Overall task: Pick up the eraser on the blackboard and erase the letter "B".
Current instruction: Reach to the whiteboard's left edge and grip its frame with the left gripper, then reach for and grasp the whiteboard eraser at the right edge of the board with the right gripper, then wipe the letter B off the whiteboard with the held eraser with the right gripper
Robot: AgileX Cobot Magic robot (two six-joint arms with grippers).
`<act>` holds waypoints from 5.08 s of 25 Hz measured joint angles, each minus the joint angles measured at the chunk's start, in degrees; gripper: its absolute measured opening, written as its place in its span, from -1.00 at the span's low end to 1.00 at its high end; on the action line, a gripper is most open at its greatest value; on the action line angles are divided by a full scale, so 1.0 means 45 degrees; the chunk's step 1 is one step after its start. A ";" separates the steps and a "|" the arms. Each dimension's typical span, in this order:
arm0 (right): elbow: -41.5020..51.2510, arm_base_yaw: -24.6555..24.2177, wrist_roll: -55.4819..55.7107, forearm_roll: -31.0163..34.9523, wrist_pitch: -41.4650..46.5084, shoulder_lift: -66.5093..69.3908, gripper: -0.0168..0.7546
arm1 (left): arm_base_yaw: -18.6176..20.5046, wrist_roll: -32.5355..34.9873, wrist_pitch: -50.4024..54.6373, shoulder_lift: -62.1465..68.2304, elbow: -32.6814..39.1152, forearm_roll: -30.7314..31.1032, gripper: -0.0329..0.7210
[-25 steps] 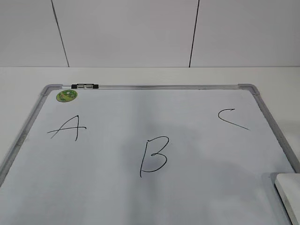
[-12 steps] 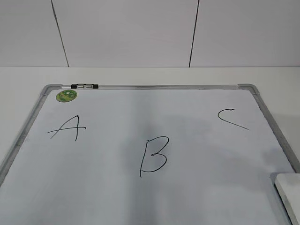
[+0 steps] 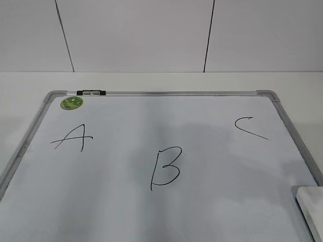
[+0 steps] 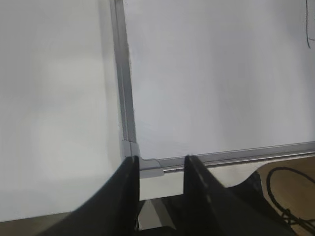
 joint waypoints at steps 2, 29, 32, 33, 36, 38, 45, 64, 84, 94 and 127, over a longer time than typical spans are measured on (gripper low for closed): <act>0.0000 0.0000 0.0000 0.0000 0.0000 0.0000 0.52 | 0.0000 0.0000 0.0000 0.1156 -0.0202 0.0000 -0.28; 0.0000 0.0000 0.0000 -0.0427 0.0000 0.0018 0.52 | 0.0000 -0.0029 -0.3068 1.2891 -0.5076 0.1457 -0.28; 0.0000 0.0000 0.0000 -0.0427 0.0000 0.0018 0.52 | 0.0000 -0.0029 -0.3179 1.3718 -0.5557 0.1717 -0.28; 0.0000 0.0000 0.0000 -0.0427 0.0000 0.0018 0.52 | 0.0000 -0.0029 -0.3175 1.3931 -0.5734 0.1805 -0.28; 0.0000 0.0000 0.0000 -0.0427 0.0000 0.0018 0.52 | 0.0000 -0.0029 -0.3293 1.4546 -0.6142 0.1889 -0.28; 0.0000 0.0000 0.0000 -0.0427 0.0000 0.0018 0.52 | 0.0000 -0.0029 -0.3416 1.4803 -0.6291 0.1909 -0.28; 0.0000 0.0000 0.0000 -0.0427 0.0000 0.0018 0.52 | 0.0000 -0.0006 -0.3824 1.5431 -0.6312 0.1909 -0.28; 0.0000 0.0000 0.0000 -0.0427 0.0000 0.0018 0.52 | 0.0000 -0.0006 -0.4131 1.6243 -0.6454 0.1469 -0.54; 0.0000 0.0000 0.0210 -0.0382 -0.0079 0.1826 0.78 | 0.0000 -0.0190 -0.4137 1.6243 -0.6454 0.1427 -0.86; 0.0000 0.0000 -0.0518 -0.0356 -0.0923 0.3638 0.78 | 0.0000 -0.0190 -0.4137 1.6243 -0.6454 0.1408 -0.86; -0.0082 0.0000 -0.1034 -0.0350 -0.2716 0.6736 0.78 | 0.0000 -0.0190 -0.4137 1.6243 -0.6475 0.1379 -0.86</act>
